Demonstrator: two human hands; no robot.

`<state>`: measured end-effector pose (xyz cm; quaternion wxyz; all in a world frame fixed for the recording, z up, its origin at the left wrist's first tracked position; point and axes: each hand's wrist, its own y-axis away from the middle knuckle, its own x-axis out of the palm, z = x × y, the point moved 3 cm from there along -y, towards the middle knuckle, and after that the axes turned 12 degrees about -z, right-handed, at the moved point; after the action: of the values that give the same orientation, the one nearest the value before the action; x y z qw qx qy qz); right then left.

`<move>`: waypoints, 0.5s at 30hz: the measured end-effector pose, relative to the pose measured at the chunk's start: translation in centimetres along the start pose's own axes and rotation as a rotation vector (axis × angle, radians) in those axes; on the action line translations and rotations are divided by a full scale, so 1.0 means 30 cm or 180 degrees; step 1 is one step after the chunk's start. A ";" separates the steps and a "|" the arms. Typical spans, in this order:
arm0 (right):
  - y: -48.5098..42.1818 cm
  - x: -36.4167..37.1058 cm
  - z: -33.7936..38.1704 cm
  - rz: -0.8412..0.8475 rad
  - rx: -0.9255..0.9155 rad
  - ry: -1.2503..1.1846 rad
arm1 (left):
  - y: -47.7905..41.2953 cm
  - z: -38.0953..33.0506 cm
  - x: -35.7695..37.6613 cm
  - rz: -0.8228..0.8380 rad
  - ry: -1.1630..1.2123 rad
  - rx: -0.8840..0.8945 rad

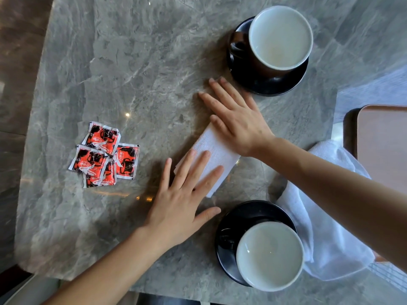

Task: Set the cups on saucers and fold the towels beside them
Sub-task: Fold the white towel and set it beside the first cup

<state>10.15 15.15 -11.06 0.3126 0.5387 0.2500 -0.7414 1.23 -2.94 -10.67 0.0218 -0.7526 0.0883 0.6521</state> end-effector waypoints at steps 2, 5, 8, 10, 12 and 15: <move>0.002 0.001 -0.001 -0.0014 0.0007 -0.0035 | 0.003 -0.001 0.006 -0.0021 0.0072 -0.0032; 0.005 0.008 -0.008 -0.0093 0.0006 -0.0093 | 0.005 -0.003 0.020 -0.0103 0.0160 -0.0107; 0.003 0.014 -0.010 -0.0162 0.0003 -0.0149 | 0.004 -0.002 0.032 -0.0210 0.0146 -0.0098; 0.003 0.015 -0.011 -0.0177 0.0015 -0.0164 | 0.006 -0.001 0.039 -0.0241 0.0193 -0.0080; 0.005 0.015 -0.014 -0.0193 0.0026 -0.0163 | 0.010 -0.002 0.043 -0.0229 0.0266 -0.0081; 0.006 0.015 -0.012 -0.0221 0.0036 -0.0229 | 0.009 -0.004 0.039 -0.0087 0.0262 -0.0108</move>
<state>10.40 15.19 -11.61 0.2925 0.5044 0.2529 -0.7720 1.47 -3.34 -11.78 0.0144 -0.7803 0.0678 0.6216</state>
